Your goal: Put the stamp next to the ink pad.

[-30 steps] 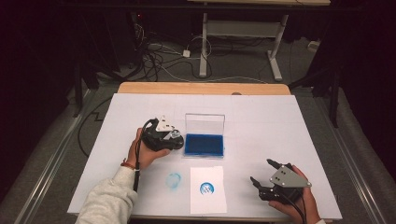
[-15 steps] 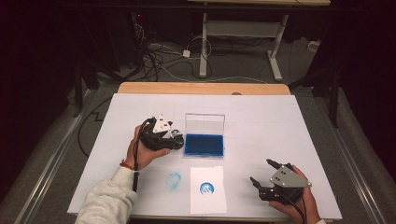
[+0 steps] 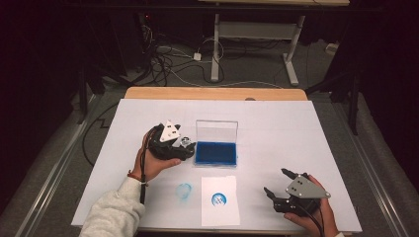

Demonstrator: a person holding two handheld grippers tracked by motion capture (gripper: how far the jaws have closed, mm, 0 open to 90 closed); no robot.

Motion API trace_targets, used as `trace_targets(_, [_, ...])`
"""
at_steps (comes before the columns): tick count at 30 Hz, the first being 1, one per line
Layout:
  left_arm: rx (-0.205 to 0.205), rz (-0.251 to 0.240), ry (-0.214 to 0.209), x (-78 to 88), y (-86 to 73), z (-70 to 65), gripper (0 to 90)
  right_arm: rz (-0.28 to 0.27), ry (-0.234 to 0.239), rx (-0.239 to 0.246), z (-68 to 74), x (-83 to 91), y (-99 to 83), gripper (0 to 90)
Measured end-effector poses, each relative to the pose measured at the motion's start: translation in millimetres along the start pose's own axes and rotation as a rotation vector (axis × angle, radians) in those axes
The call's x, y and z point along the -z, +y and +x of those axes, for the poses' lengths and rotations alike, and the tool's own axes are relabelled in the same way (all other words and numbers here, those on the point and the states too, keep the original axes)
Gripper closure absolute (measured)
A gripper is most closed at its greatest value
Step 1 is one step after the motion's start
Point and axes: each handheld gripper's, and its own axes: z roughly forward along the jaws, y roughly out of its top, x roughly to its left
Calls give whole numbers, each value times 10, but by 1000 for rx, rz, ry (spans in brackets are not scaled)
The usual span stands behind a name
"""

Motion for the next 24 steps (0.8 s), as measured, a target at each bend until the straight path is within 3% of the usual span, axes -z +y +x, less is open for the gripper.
trace_targets(4, [-32, -19, 28, 54, 36, -50, 171, -10, -11, 0, 4, 2, 8, 224])
trace_targets(10, [-60, -58, 10, 148, 78, -115, 171, -7, -16, 0, 8, 4, 12, 220])
trace_targets(13, [-68, -75, 30, 193, 99, -140, 171, -8, -16, -2, 7, 4, 14, 221])
trace_targets(24, [-103, -103, 29, 369, 129, -255, 183, -6, -24, -4, 7, 20, 28, 222])
